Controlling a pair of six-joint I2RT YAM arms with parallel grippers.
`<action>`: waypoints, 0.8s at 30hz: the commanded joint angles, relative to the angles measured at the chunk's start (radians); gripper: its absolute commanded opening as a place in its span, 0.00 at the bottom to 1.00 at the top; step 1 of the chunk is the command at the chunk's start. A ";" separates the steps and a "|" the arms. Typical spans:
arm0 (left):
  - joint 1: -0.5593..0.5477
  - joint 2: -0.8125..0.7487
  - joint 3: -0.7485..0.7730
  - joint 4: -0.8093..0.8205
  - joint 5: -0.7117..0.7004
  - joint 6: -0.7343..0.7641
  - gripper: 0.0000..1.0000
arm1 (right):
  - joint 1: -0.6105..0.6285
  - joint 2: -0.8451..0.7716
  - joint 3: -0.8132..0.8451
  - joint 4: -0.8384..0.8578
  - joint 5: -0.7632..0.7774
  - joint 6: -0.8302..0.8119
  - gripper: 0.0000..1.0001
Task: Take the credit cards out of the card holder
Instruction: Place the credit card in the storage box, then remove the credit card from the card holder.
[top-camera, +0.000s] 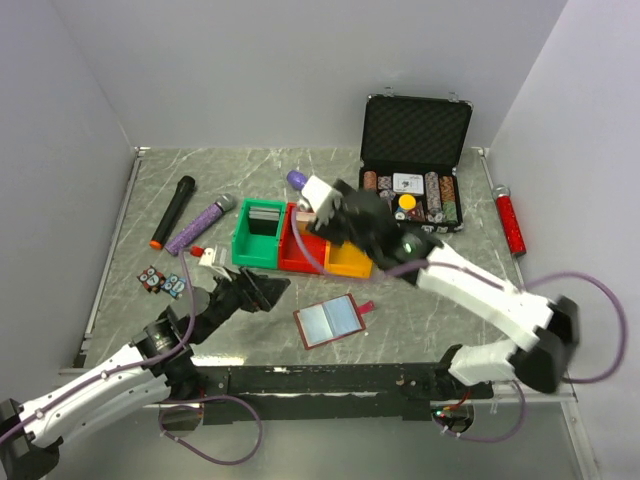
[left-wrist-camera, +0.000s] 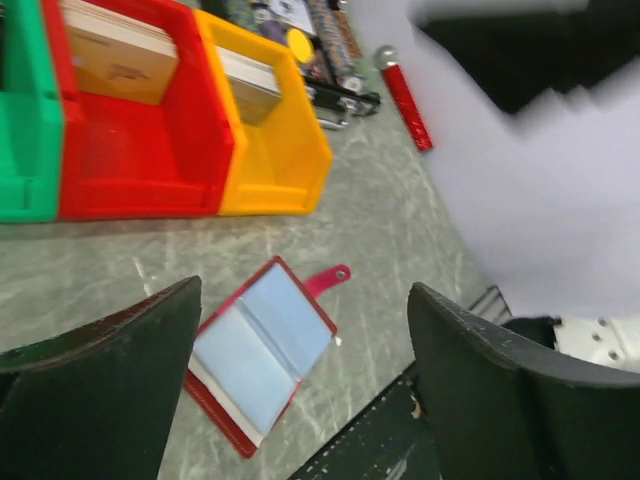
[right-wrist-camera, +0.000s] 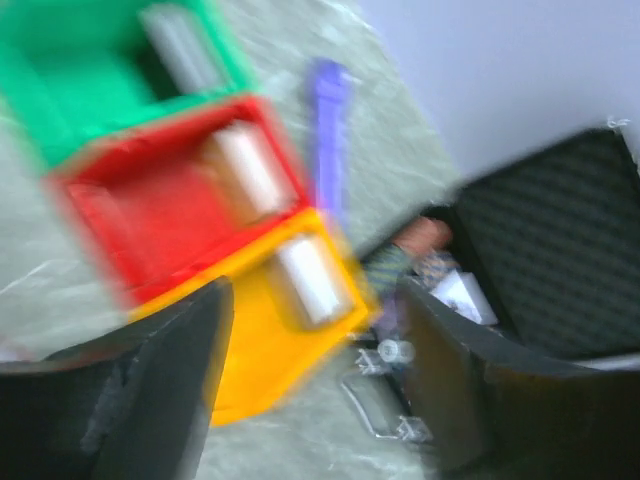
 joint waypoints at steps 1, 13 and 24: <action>-0.001 0.035 0.103 -0.147 -0.139 -0.027 0.93 | 0.097 -0.175 -0.190 0.155 -0.027 0.191 1.00; -0.001 0.188 0.057 -0.114 -0.051 -0.187 0.97 | 0.074 -0.607 -0.733 0.391 -0.278 0.851 1.00; -0.042 0.346 0.036 0.089 -0.015 -0.220 0.97 | 0.073 -0.446 -0.659 0.026 -0.110 1.006 0.99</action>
